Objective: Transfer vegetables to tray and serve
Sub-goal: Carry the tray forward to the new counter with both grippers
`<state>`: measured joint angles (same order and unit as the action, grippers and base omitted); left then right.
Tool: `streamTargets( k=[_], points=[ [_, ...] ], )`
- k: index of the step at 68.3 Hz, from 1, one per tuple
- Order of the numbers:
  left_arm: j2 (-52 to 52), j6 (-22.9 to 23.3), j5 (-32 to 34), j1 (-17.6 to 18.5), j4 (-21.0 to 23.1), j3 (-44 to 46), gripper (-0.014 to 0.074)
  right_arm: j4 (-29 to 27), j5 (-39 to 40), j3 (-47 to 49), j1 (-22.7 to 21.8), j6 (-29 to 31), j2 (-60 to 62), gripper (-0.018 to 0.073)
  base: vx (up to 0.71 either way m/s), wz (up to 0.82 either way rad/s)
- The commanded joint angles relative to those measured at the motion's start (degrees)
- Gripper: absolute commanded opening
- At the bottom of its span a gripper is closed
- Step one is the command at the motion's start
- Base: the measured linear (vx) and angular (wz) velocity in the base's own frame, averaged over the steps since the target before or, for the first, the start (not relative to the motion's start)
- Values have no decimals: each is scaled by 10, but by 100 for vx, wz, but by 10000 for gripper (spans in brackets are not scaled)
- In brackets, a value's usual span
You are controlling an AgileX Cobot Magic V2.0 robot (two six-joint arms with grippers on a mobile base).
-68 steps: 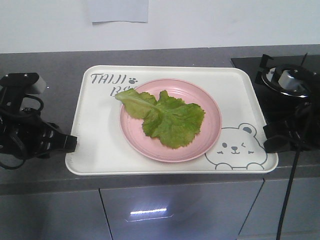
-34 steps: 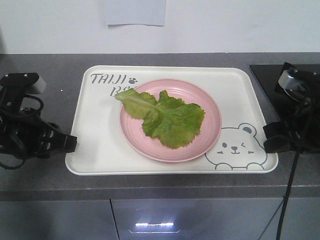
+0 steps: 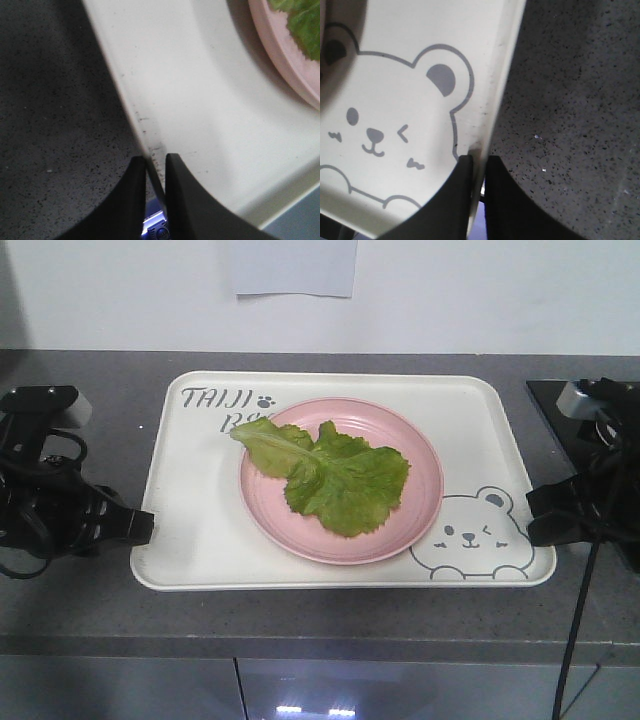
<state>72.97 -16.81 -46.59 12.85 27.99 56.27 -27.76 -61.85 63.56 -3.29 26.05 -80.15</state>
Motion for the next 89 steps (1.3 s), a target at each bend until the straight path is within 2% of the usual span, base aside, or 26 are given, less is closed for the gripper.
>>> streamTargets(
  k=[1, 89],
  points=[
    [-19, -14, 22, 4, 45, 17, -6, -59, -9, 17, 5, 21, 21, -3, 5, 7],
    [-19, -14, 22, 4, 45, 17, -6, -59, -9, 17, 5, 21, 21, -3, 5, 4]
  ],
)
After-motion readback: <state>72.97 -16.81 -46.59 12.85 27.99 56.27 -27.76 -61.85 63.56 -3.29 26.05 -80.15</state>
